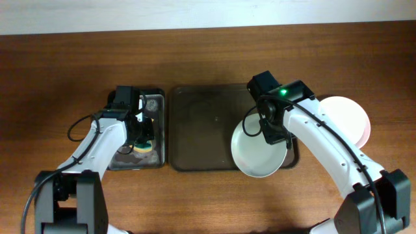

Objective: Clean dirty plates on tray and stack at the side
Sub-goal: 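Lift the blue-grey plate with the right gripper and stack it on the pile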

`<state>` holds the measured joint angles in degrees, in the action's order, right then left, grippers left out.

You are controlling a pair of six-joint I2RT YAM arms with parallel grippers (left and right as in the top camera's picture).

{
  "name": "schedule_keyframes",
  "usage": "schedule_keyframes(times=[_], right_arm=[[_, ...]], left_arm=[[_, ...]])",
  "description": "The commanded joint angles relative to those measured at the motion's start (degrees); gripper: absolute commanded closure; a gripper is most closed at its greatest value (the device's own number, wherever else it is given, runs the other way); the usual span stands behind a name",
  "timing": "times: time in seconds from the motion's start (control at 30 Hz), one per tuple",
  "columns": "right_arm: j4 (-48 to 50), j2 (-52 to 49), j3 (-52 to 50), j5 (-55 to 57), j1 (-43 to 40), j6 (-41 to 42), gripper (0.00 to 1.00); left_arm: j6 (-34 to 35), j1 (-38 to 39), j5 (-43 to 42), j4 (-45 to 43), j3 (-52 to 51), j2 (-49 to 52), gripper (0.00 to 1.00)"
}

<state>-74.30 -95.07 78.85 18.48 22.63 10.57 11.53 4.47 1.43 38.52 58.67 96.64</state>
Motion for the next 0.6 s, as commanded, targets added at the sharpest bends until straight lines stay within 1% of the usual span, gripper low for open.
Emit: schedule_keyframes(times=[0.0, 0.07, 0.1, 0.17, 0.2, 0.23, 0.3, 0.33, 0.47, 0.57], right_arm=[[5.7, 1.16, 0.46, 4.31, -0.22, 3.54, 0.96], [11.72, 1.16, 0.46, 5.99, -0.22, 3.91, 0.96], [13.11, 1.16, 0.46, 5.99, -0.2, 3.91, 0.96], [12.0, 1.16, 0.46, 5.97, -0.2, 3.89, 0.96], [9.46, 1.16, 0.46, 6.82, -0.15, 3.91, 0.96], [8.94, 1.16, 0.46, 9.11, -0.15, 4.04, 0.96], [8.98, 1.16, 0.46, 19.58, -0.15, 9.33, 0.96], [10.27, 1.16, 0.48, 26.1, -0.13, 9.9, 0.96], [11.63, 1.18, 0.59, 37.4, 1.73, 9.9, 0.96], [13.7, 1.18, 0.59, 46.84, 7.72, 9.86, 0.96]], left_arm=[[-0.94, -0.15, -0.66, 0.07, -0.26, -0.63, 1.0], [-0.92, -0.15, -0.66, 0.09, -0.26, -0.63, 1.0], [-0.94, -0.15, -0.66, 0.09, -0.26, -0.63, 1.0], [-0.94, -0.15, -0.68, 0.09, -0.26, -0.63, 1.0], [-0.94, -0.13, -0.72, 0.07, -0.26, -0.63, 1.0], [-0.96, -0.13, -0.92, 0.0, -0.26, -0.63, 1.0], [-0.98, -0.13, -1.73, -0.44, -0.26, -0.63, 1.0], [-0.98, -0.15, -1.73, -0.59, -0.26, -0.63, 1.0], [-0.96, -0.13, -1.73, -2.01, -0.26, -0.63, 1.0], [-0.96, -0.15, -1.7, -2.78, -0.26, -0.63, 1.0]])
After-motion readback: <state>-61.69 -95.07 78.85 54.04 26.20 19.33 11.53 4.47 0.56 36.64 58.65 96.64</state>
